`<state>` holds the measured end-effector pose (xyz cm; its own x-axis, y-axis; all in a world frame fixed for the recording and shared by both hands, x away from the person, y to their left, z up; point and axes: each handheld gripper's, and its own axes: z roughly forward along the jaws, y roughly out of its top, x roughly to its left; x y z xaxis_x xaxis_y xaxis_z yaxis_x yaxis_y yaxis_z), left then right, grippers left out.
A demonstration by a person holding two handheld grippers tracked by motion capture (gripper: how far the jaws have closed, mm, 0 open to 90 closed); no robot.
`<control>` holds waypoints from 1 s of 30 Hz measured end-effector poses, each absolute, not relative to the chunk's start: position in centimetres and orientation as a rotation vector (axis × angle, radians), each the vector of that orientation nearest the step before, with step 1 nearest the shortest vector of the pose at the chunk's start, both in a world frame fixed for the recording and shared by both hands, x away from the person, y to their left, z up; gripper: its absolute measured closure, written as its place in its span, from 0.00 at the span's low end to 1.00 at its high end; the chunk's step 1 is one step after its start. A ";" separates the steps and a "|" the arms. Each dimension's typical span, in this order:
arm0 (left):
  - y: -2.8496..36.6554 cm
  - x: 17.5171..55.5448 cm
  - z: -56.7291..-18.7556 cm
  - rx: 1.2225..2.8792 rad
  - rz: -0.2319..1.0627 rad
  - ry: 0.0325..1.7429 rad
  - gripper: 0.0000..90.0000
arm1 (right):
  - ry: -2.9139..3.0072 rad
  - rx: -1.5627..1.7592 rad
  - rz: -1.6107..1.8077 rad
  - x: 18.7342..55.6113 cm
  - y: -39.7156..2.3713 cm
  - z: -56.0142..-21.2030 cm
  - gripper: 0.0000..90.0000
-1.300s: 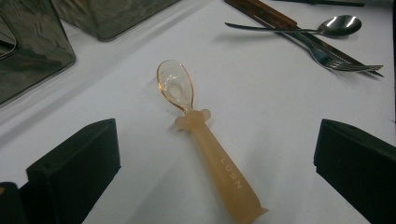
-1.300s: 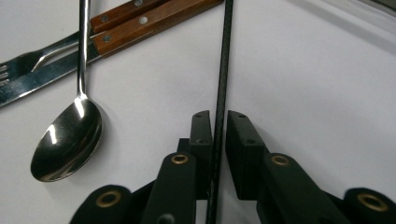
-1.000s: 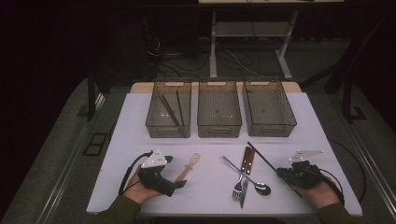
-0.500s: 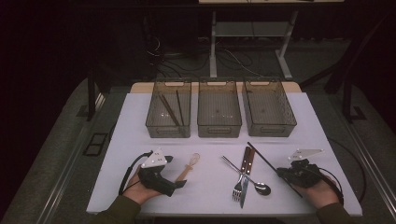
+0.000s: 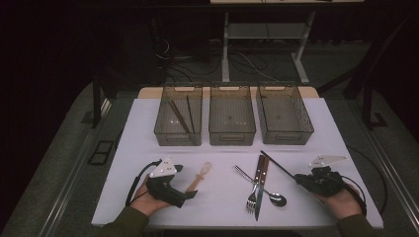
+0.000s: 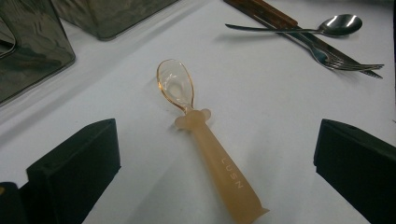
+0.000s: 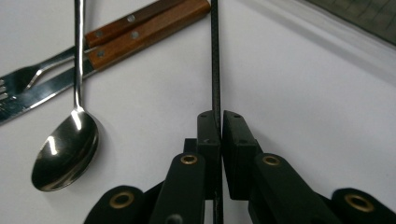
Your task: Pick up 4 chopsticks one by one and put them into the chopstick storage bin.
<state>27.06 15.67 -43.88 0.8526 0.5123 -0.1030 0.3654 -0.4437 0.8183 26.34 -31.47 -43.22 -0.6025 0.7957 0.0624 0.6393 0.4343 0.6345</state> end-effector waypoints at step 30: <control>15.7 27.1 -43.9 2.083 0.195 0.641 0.00 | 2.263 1.181 1.329 26.0 -33.6 -38.9 0.95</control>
